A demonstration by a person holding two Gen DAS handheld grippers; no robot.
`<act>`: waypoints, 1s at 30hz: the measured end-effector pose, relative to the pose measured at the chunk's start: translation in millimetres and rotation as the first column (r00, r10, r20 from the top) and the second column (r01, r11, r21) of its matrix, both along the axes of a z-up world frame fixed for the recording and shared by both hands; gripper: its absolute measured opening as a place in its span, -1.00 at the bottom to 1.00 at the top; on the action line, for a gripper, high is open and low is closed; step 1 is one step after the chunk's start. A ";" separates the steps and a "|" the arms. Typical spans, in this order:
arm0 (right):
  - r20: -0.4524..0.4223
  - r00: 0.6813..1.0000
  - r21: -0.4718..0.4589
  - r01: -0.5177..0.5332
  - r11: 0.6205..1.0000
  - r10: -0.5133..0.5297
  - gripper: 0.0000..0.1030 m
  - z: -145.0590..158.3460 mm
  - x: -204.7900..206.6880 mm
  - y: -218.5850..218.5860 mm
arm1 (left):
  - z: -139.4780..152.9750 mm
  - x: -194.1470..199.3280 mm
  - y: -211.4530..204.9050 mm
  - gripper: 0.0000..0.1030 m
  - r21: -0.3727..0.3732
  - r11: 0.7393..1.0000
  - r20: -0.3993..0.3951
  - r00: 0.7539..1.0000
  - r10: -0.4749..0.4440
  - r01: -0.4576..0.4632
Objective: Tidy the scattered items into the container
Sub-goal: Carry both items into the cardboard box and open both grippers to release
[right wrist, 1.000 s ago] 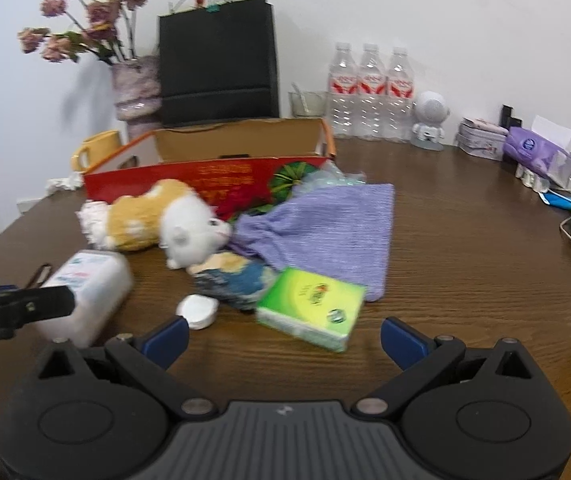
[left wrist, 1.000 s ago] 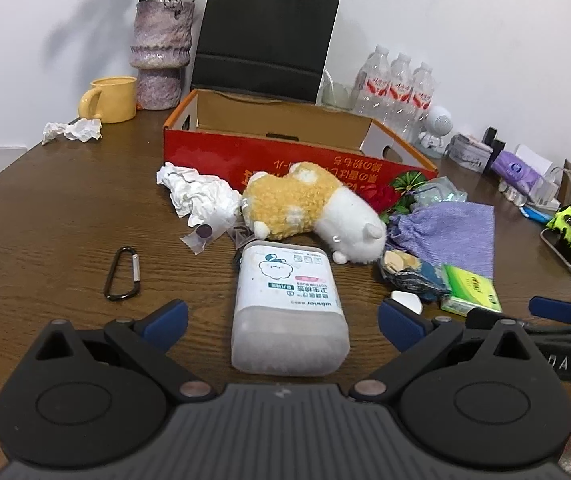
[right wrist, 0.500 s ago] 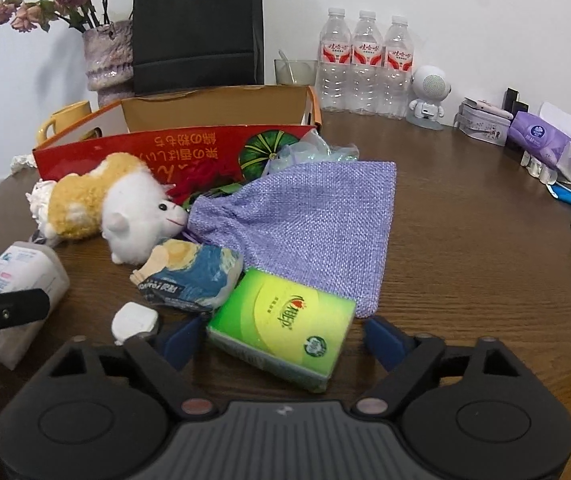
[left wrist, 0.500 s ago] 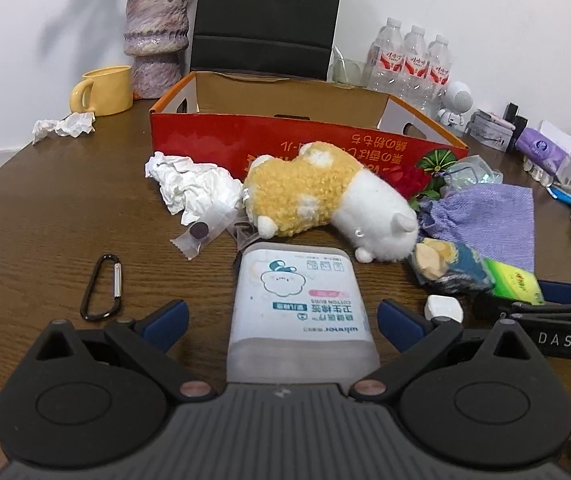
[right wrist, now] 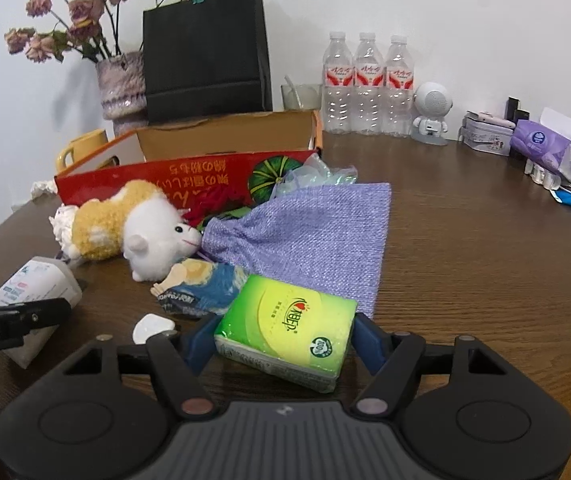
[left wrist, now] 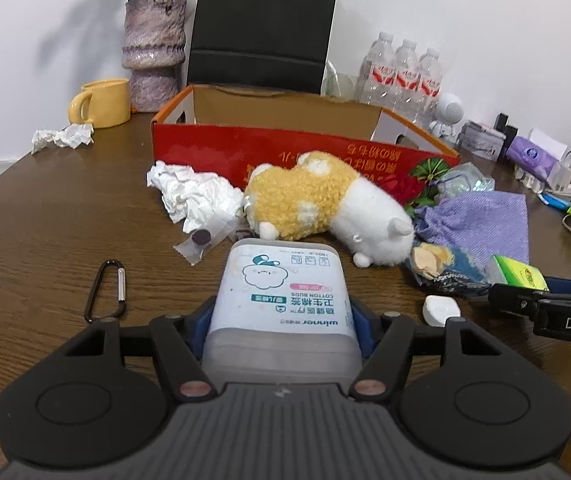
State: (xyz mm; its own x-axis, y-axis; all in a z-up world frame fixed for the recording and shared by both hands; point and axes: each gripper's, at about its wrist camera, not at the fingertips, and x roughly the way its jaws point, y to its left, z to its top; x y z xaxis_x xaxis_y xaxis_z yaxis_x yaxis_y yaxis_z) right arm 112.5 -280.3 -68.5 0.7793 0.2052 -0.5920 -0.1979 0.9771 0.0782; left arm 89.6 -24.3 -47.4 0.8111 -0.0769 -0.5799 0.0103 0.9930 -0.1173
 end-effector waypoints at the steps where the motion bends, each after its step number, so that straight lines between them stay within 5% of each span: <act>1: 0.002 1.000 0.003 0.002 1.000 -0.002 0.37 0.5 -1.4 -0.5 | 1.8 -1.8 0.5 0.30 -0.001 1.000 0.010 1.000 -0.003 0.003; 12: 0.109 0.992 0.047 -0.068 0.997 0.062 0.37 39.7 -0.1 13.0 | 37.3 6.6 16.0 0.30 -0.028 0.997 0.094 0.994 -0.062 0.065; 22: 0.251 0.960 0.068 -0.143 0.987 0.122 0.37 94.6 81.0 59.2 | 85.5 88.2 35.3 0.30 -0.064 0.996 0.220 0.975 -0.041 0.056; 30: 0.178 0.975 0.091 -0.150 0.985 0.132 0.37 82.4 156.5 85.0 | 77.8 158.7 53.5 0.30 -0.108 0.994 0.181 0.983 0.017 0.003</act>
State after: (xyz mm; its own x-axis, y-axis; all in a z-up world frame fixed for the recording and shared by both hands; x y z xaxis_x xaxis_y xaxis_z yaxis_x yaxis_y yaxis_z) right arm 269.0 -195.3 13.9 0.8260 0.3732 -0.4224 -0.3521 0.9268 0.1304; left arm 248.4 29.2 30.4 0.9028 -0.1245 -0.4117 0.0340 0.9749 -0.2200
